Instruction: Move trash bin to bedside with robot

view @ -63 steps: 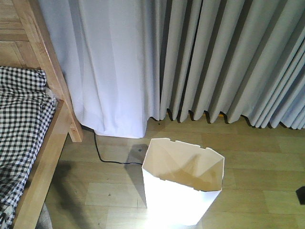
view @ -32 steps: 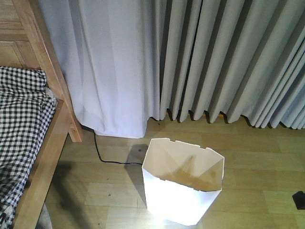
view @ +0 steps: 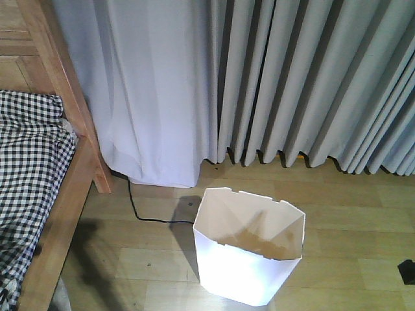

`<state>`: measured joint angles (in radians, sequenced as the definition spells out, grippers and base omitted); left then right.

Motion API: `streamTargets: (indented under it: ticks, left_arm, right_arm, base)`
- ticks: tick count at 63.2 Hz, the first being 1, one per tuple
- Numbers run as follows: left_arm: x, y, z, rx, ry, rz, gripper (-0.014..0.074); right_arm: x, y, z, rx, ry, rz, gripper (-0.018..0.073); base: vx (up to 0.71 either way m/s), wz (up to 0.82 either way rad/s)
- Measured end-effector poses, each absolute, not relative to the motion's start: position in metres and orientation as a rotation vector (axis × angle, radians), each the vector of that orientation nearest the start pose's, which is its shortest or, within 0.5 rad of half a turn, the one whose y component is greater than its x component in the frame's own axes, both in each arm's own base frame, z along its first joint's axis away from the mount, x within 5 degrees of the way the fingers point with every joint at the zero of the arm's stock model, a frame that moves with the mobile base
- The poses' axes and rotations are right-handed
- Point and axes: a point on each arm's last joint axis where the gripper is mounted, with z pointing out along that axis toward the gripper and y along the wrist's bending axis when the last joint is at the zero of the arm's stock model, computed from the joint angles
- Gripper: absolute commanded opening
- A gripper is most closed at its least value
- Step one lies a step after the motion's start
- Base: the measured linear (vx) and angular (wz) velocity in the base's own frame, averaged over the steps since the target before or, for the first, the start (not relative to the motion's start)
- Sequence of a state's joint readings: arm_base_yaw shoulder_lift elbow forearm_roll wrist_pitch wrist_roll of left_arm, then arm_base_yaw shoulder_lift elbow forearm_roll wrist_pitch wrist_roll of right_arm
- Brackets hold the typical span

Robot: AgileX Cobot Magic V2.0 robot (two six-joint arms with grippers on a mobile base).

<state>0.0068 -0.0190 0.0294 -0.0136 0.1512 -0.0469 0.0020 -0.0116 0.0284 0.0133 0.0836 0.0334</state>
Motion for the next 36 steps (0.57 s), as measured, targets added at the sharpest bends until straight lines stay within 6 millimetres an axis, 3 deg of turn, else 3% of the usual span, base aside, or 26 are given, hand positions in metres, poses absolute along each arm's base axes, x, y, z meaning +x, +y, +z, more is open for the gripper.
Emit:
streamTargets:
  ticks: [36]
  left_arm:
    - [0.056,0.0002,0.1906,-0.054,1.644,-0.043,-0.0006]
  right_arm:
    - [0.0567,0.0002,0.1965,0.035,1.585,0.039,-0.0011]
  base:
    - [0.0,0.0]
